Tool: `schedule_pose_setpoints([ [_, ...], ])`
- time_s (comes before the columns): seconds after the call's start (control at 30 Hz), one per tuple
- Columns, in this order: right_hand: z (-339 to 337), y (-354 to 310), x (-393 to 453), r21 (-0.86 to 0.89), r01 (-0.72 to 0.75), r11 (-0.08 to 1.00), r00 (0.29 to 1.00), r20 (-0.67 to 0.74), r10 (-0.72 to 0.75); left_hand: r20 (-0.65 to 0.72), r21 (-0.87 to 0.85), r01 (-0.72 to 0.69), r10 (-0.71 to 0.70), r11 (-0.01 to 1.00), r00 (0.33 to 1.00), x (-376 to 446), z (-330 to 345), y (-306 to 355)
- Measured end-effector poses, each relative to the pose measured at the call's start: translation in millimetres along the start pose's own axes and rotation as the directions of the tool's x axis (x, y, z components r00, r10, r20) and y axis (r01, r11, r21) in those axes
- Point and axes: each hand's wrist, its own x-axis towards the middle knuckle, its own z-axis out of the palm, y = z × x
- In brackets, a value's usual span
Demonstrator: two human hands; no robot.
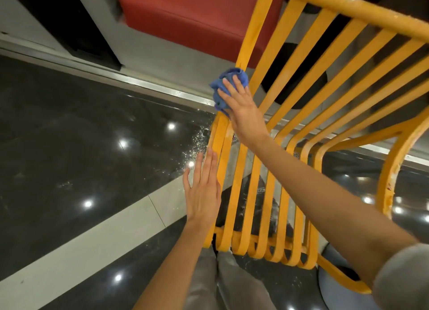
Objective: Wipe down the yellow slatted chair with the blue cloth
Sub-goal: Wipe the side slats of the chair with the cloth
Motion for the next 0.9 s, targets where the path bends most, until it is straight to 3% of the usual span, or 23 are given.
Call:
schedule_pose_setpoints([
  [0.13,11.8,-20.5,-66.9,0.058,0.089,0.994,0.992,0.085,-0.094,-0.013,0.014,0.009,-0.009,1.000,1.000,-3.3,3.2,-1.5],
  [0.33,-5.5,-23.1,-19.6,0.196,-0.184,0.963,0.980,-0.034,0.195,-0.046,0.039,-0.005,0.007,0.999,0.999,-3.2,6.3,-0.5],
  [0.43,6.8,-20.5,2.8,0.178,-0.221,0.959,0.964,-0.112,0.242,-0.053,0.034,-0.008,0.010,0.999,0.999,-1.6,5.0,1.2],
  [0.57,20.1,-27.3,-64.4,0.077,0.053,0.996,0.997,0.056,-0.057,-0.060,0.036,0.006,-0.004,0.999,0.998,-0.9,2.2,3.1],
  [0.63,13.7,-17.9,-76.6,0.097,0.121,0.988,0.989,0.075,-0.129,-0.063,0.049,0.007,-0.004,0.999,0.998,-1.3,1.5,4.0],
  [0.8,22.4,-30.9,-26.2,0.301,-0.175,0.938,0.970,-0.113,0.217,-0.076,0.098,-0.001,0.008,0.995,0.997,-2.3,1.2,2.6],
  [0.9,30.8,-42.5,-47.1,0.271,-0.108,0.957,0.991,-0.051,0.126,-0.080,0.106,-0.007,0.016,0.994,0.997,-2.5,0.2,4.3],
])
